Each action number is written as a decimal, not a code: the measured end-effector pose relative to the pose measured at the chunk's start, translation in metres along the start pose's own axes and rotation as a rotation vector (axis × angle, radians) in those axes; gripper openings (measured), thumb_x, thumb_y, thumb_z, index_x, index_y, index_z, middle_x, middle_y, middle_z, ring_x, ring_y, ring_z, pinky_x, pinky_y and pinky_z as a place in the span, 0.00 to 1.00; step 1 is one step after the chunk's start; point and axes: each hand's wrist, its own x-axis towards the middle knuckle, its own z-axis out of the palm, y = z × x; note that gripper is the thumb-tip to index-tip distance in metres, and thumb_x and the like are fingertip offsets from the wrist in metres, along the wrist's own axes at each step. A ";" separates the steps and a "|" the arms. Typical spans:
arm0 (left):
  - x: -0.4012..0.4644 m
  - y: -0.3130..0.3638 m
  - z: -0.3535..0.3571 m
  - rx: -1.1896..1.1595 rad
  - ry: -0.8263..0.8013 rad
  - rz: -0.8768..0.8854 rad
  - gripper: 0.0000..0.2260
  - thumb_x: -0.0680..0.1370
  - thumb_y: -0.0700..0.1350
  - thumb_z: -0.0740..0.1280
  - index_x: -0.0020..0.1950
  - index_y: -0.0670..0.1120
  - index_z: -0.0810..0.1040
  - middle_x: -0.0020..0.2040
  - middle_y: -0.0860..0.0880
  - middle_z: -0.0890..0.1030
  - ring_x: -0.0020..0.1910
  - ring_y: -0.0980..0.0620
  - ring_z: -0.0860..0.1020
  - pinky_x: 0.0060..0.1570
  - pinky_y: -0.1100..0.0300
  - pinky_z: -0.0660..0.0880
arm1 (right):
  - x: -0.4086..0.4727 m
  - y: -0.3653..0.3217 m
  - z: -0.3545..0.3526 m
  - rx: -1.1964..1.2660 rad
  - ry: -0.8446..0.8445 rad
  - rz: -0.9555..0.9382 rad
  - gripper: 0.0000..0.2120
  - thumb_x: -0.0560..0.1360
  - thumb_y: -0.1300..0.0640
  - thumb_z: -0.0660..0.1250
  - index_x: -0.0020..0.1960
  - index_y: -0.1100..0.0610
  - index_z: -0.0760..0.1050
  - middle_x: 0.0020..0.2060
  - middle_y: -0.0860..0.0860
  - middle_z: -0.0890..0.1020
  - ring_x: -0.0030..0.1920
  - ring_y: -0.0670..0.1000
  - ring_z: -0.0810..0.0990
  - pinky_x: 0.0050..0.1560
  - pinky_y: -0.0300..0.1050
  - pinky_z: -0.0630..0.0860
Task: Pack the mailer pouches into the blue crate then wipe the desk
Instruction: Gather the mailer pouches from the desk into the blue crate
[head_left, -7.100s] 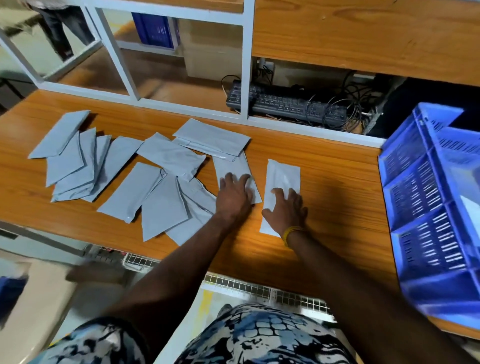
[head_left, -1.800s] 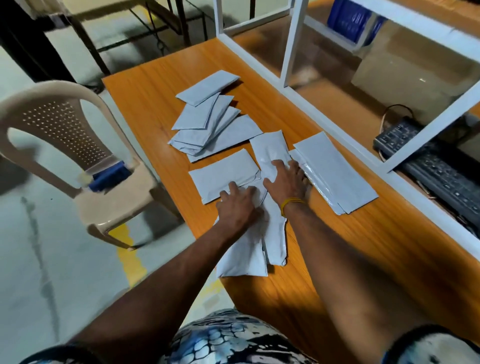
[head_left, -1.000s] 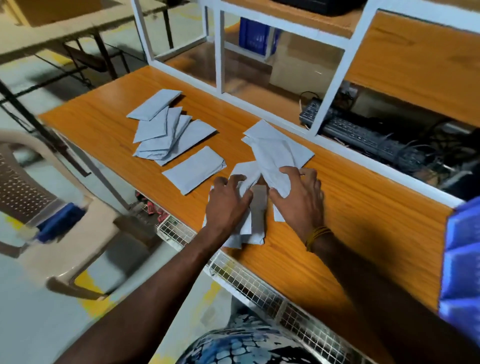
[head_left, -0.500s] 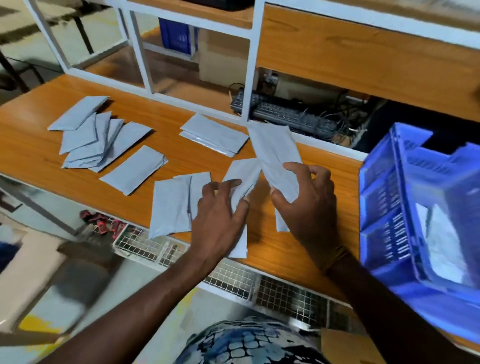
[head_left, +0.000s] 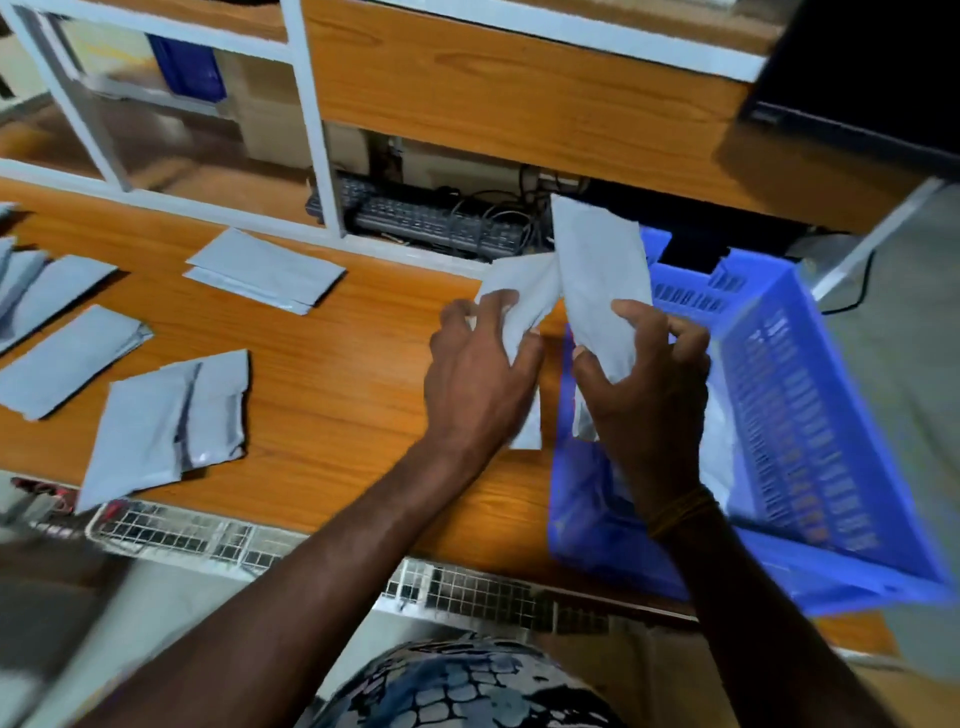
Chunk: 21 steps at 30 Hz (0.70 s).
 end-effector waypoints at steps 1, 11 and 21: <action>0.003 0.014 0.015 0.004 -0.014 0.012 0.20 0.79 0.56 0.64 0.71 0.57 0.69 0.68 0.47 0.67 0.65 0.43 0.69 0.56 0.50 0.72 | 0.007 0.013 -0.005 0.004 0.022 0.018 0.26 0.70 0.40 0.63 0.65 0.49 0.73 0.58 0.56 0.71 0.57 0.62 0.74 0.53 0.53 0.73; 0.030 0.088 0.169 0.257 -0.202 0.046 0.21 0.79 0.57 0.62 0.71 0.54 0.69 0.67 0.43 0.69 0.65 0.36 0.69 0.61 0.46 0.68 | 0.062 0.155 -0.003 -0.167 -0.003 0.194 0.26 0.71 0.43 0.70 0.66 0.52 0.73 0.59 0.60 0.73 0.57 0.65 0.75 0.51 0.57 0.75; 0.045 0.053 0.243 0.582 -0.520 -0.050 0.20 0.81 0.54 0.61 0.71 0.47 0.70 0.70 0.39 0.66 0.68 0.35 0.68 0.65 0.46 0.66 | 0.072 0.229 0.034 -0.302 -0.528 0.360 0.28 0.74 0.42 0.68 0.70 0.51 0.68 0.69 0.62 0.63 0.65 0.67 0.67 0.64 0.60 0.66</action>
